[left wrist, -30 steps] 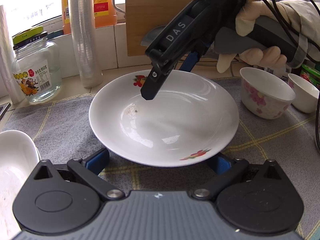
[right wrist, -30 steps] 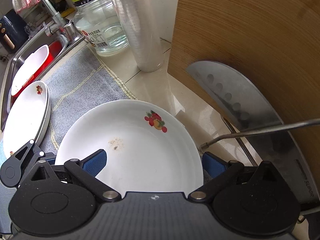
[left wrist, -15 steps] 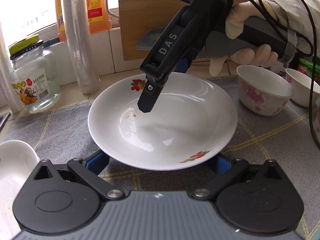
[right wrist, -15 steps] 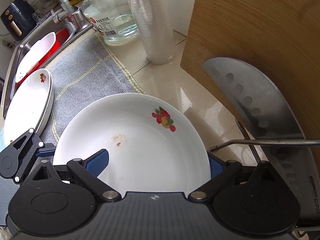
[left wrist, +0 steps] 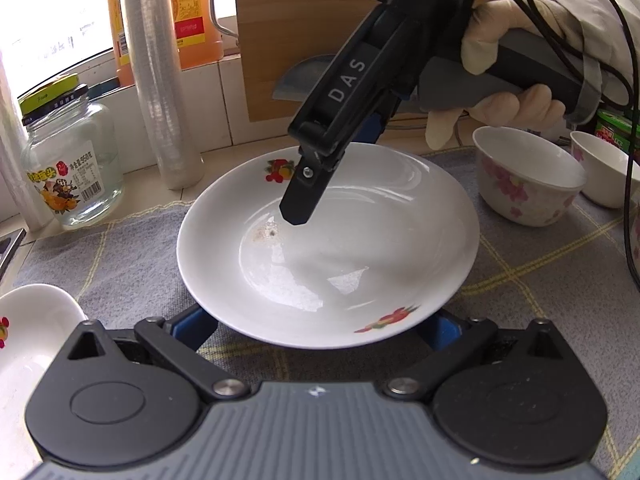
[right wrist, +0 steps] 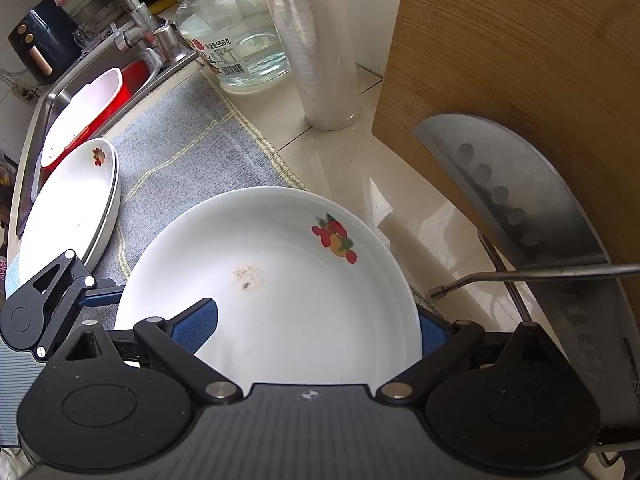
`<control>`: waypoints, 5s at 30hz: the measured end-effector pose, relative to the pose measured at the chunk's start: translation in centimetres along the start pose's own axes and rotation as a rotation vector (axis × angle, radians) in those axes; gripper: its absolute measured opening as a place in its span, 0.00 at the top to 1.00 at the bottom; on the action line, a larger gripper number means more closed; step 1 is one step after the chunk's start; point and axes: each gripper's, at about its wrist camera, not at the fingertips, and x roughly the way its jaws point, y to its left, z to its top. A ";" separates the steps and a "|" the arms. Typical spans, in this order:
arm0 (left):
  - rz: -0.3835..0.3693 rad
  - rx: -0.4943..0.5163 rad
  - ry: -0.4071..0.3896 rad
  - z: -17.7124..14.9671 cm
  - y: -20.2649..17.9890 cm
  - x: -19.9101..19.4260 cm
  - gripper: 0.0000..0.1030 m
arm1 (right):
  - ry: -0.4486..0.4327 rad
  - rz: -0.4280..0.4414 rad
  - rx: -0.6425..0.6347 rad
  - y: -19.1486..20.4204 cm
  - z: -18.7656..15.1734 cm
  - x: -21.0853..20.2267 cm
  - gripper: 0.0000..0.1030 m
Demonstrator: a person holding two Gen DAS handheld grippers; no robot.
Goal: Organize plates and bowls
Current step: 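Lift the plate with both grippers and carry it toward the sink stack, then lower the plate onto the plate stack and open both grippers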
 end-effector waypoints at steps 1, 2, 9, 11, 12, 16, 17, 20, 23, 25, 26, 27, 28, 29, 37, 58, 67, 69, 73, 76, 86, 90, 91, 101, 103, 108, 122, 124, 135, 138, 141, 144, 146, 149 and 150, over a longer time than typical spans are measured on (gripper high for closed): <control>0.000 -0.001 0.000 0.0 0.0 -0.1 0.01 | 0.000 -0.001 -0.002 0.1 -0.1 0.0 0.02; 0.002 0.000 0.001 0.0 0.0 -0.1 0.01 | 0.000 -0.001 -0.002 0.2 -0.1 0.0 0.02; 0.001 0.003 -0.002 0.2 0.1 -0.9 0.01 | -0.008 0.006 0.007 0.7 -0.4 -0.4 0.02; -0.004 0.001 -0.006 0.3 0.3 -1.4 0.01 | -0.014 0.009 0.011 0.8 -0.5 -0.8 0.02; -0.006 0.000 -0.007 0.4 0.4 -1.6 0.01 | -0.015 0.010 0.012 1.0 -0.6 -0.9 0.02; 0.000 0.000 -0.005 0.6 0.6 -2.5 0.01 | -0.019 0.009 0.006 1.8 -0.8 -1.6 0.02; 0.001 -0.003 -0.006 0.6 0.7 -2.8 0.01 | -0.021 0.007 0.002 2.1 -0.8 -1.8 0.02; 0.008 -0.011 -0.010 0.5 0.9 -3.7 0.01 | -0.029 0.006 -0.009 3.0 -0.9 -2.4 0.02; 0.014 -0.011 -0.012 0.3 1.1 -4.5 0.01 | -0.031 0.009 -0.014 3.9 -1.0 -2.7 0.02; 0.018 -0.014 -0.012 0.1 1.4 -5.1 0.01 | -0.033 0.008 -0.020 4.6 -1.1 -2.9 0.02; 0.022 -0.015 -0.012 0.0 1.5 -5.4 0.01 | -0.034 0.009 -0.023 4.9 -1.1 -2.9 0.02; 0.024 -0.016 -0.014 -0.1 1.6 -5.7 0.01 | -0.034 0.011 -0.026 5.2 -1.1 -3.0 0.02; 0.028 -0.018 -0.016 -0.2 1.7 -6.0 0.01 | -0.035 0.012 -0.029 5.6 -1.1 -3.1 0.02; 0.031 -0.019 -0.018 -0.3 1.8 -6.2 0.01 | -0.036 0.013 -0.032 5.9 -1.1 -3.2 0.02; 0.067 -0.048 -0.035 -1.5 3.2 -9.3 0.01 | -0.045 0.021 -0.077 9.2 -0.4 -3.5 0.02; 0.212 -0.146 -0.001 -4.9 9.2 -13.6 0.01 | -0.024 0.105 -0.239 18.3 4.7 0.1 0.02; 0.237 -0.180 0.035 -6.2 11.1 -13.8 0.01 | 0.002 0.136 -0.268 20.4 6.4 2.5 0.02; 0.235 -0.189 0.038 -6.4 11.4 -13.8 0.01 | 0.006 0.136 -0.272 20.7 6.7 2.9 0.02; 0.224 -0.200 0.048 -6.6 11.8 -13.8 0.01 | 0.015 0.122 -0.282 21.1 7.1 3.7 0.02; 0.209 -0.209 0.053 -6.7 12.1 -13.8 0.01 | 0.020 0.117 -0.281 21.2 7.3 4.0 0.02; 0.162 -0.210 0.082 -6.9 12.4 -13.3 0.01 | 0.025 0.054 -0.301 21.9 7.4 4.4 0.02; 0.146 -0.205 0.076 -6.7 12.4 -13.1 0.01 | 0.036 0.042 -0.288 21.5 7.2 4.5 0.02; 0.142 -0.205 0.076 -6.6 12.5 -13.0 0.01 | 0.035 0.036 -0.287 21.4 7.1 4.4 0.02; 0.090 -0.244 0.115 -6.4 13.7 -11.9 0.01 | 0.041 0.002 -0.275 21.1 7.0 4.2 0.02; 0.089 -0.244 0.116 -6.5 13.8 -11.9 0.00 | 0.048 -0.005 -0.277 21.2 7.0 4.3 0.02; 0.086 -0.240 0.120 -6.5 13.8 -11.8 0.01 | 0.056 -0.013 -0.280 21.3 7.0 4.5 0.02; 0.071 -0.226 0.128 -6.3 14.2 -12.4 0.01 | 0.066 -0.023 -0.276 21.3 6.7 4.3 0.02; 0.070 -0.227 0.128 -6.3 14.3 -12.5 0.01 | 0.066 -0.024 -0.273 21.3 6.7 4.2 0.02; 0.088 -0.211 0.125 -6.4 14.0 -12.9 0.01 | 0.061 -0.023 -0.271 21.3 6.1 3.4 0.01; 0.091 -0.206 0.127 -6.3 14.1 -12.8 0.01 | 0.061 -0.026 -0.273 21.3 5.9 3.3 0.01; 0.097 -0.195 0.131 -6.3 14.1 -12.6 0.01 | 0.059 -0.024 -0.273 21.3 5.7 3.2 0.01; 0.091 -0.203 0.130 -6.3 14.3 -12.5 0.00 | 0.057 -0.024 -0.274 21.3 5.6 3.1 0.01; 0.095 -0.203 0.129 -6.4 14.2 -12.5 0.00 | 0.056 -0.026 -0.277 21.3 5.5 3.0 0.01; 0.113 -0.194 0.135 -6.3 13.9 -12.8 0.01 | 0.058 -0.025 -0.276 21.3 5.4 3.0 0.01; 0.113 -0.193 0.134 -6.3 13.9 -12.9 0.01 | 0.059 -0.024 -0.277 21.3 5.4 2.9 0.01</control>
